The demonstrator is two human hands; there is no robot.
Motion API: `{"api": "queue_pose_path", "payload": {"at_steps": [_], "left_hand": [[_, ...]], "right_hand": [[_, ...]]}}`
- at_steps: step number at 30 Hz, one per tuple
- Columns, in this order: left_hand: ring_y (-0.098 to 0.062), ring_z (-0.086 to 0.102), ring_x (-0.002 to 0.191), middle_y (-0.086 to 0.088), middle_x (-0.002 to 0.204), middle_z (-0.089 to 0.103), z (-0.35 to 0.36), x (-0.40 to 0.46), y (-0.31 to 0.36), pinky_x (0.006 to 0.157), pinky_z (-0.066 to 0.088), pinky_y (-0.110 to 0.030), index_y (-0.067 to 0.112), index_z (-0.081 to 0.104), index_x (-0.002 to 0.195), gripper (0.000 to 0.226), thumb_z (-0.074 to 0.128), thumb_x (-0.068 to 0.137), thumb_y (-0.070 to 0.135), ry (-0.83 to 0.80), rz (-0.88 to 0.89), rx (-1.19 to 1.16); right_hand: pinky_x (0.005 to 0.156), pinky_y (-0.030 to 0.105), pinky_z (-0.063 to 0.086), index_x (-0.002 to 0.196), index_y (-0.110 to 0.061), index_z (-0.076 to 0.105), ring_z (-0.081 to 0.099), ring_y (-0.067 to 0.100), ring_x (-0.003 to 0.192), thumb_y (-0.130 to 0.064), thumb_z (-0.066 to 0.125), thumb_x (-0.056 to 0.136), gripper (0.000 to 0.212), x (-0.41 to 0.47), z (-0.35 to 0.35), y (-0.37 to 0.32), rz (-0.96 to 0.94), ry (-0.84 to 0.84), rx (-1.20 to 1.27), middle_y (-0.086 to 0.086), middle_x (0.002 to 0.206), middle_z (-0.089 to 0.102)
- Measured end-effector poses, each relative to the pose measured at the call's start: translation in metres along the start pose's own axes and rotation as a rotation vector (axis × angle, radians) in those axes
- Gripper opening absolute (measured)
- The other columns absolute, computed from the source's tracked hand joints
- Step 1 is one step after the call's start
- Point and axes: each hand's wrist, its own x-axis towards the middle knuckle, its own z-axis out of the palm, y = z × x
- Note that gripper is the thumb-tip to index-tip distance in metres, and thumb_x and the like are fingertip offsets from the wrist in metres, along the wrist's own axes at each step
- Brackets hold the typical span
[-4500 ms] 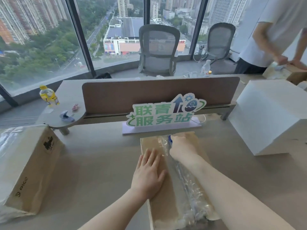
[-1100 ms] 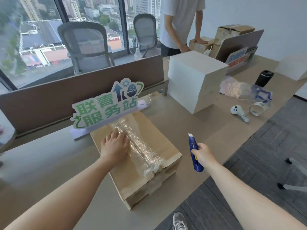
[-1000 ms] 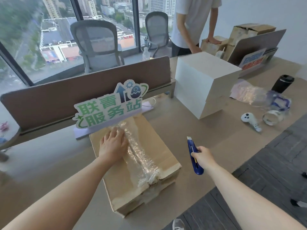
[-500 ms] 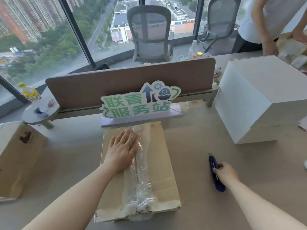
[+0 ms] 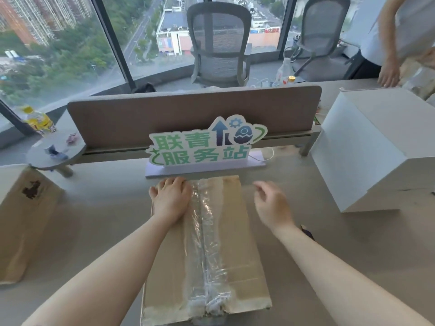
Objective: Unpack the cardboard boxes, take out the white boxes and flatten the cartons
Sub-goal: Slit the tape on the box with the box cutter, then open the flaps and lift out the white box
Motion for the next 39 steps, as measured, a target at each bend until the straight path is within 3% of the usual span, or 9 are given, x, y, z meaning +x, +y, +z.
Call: {"api": "queue_pose_path", "payload": {"at_steps": [4,7,11,18,23,26,29,34,39], "left_hand": [[-0.025,0.041,0.127,0.002,0.131,0.057,0.001,0.004,-0.006,0.110,0.020,-0.042,0.033,0.062,0.117,0.031,0.038,0.097,0.036,0.026,-0.013,-0.102],[-0.022,0.041,0.126,0.004,0.127,0.060,0.002,0.008,-0.010,0.111,0.020,-0.040,0.035,0.062,0.116,0.030,0.039,0.096,0.031,0.038,-0.021,-0.165],[-0.020,0.042,0.124,0.006,0.120,0.061,0.001,0.012,-0.010,0.108,0.019,-0.038,0.034,0.064,0.111,0.027,0.043,0.095,0.029,0.055,-0.053,-0.222],[-0.018,0.049,0.113,0.009,0.104,0.066,-0.002,0.027,-0.009,0.101,0.023,-0.037,0.030,0.060,0.089,0.017,0.046,0.098,0.034,0.026,-0.144,-0.437],[-0.021,0.049,0.080,0.006,0.073,0.054,-0.030,0.024,-0.025,0.072,0.037,-0.031,0.022,0.056,0.076,0.027,0.048,0.100,0.030,-0.111,-0.160,-1.006],[-0.018,0.052,0.086,0.002,0.081,0.062,-0.056,0.022,-0.038,0.082,0.036,-0.031,0.017,0.060,0.080,0.049,0.035,0.100,0.054,-0.181,-0.148,-1.142],[-0.023,0.052,0.118,-0.005,0.119,0.065,-0.081,0.022,-0.066,0.110,0.027,-0.046,0.020,0.070,0.080,0.068,0.047,0.074,0.084,-0.286,-0.091,-1.021],[-0.019,0.059,0.107,-0.003,0.127,0.059,-0.106,0.021,-0.123,0.104,0.043,-0.041,0.022,0.052,0.136,0.059,0.074,0.083,0.036,-0.202,-0.101,-0.912],[-0.025,0.032,0.142,0.001,0.157,0.035,-0.097,0.016,-0.140,0.116,0.028,-0.044,0.037,0.044,0.145,0.063,0.068,0.087,0.037,-0.070,0.089,0.156]], "right_hand": [[0.117,0.036,0.023,0.145,-0.011,0.045,0.033,0.023,0.139,-0.025,0.047,0.100,0.047,0.033,0.043,-0.059,-0.221,-0.331,-0.157,0.005,0.149,0.044],[0.120,0.043,0.011,0.147,-0.021,0.041,0.026,0.022,0.144,-0.039,0.036,0.102,0.049,0.050,0.071,-0.069,-0.191,-0.485,-0.360,-0.001,0.155,0.037],[0.110,0.043,0.024,0.114,-0.030,0.062,0.049,0.025,0.122,-0.040,0.042,0.098,0.028,0.059,0.087,-0.068,-0.119,-0.385,-0.277,-0.007,0.126,0.062],[0.086,0.042,0.041,0.075,-0.029,0.053,0.057,0.017,0.085,-0.032,0.053,0.090,0.016,0.063,0.084,-0.073,0.014,-0.324,0.111,-0.012,0.080,0.063],[0.068,0.027,0.037,0.073,-0.016,0.052,0.047,0.008,0.068,-0.011,0.047,0.098,0.026,0.063,0.055,-0.081,0.114,-0.364,0.551,-0.006,0.070,0.053],[0.069,0.027,0.036,0.079,-0.006,0.052,0.046,0.013,0.072,-0.029,0.044,0.098,0.031,0.067,0.028,-0.090,0.143,-0.334,0.676,0.005,0.076,0.050],[0.080,0.024,0.036,0.089,-0.004,0.056,0.052,0.012,0.092,-0.051,0.050,0.088,0.047,0.071,-0.012,-0.084,0.158,-0.371,0.602,0.005,0.093,0.056],[0.088,0.030,0.043,0.132,-0.021,0.052,0.054,0.015,0.105,-0.025,0.071,0.088,0.047,0.074,-0.064,-0.035,0.181,-0.329,0.206,-0.001,0.121,0.058],[0.110,0.037,0.036,0.150,-0.025,0.038,0.041,0.030,0.137,-0.027,0.068,0.087,0.070,0.055,-0.060,0.005,0.172,-0.420,-0.448,0.011,0.151,0.041]]}}
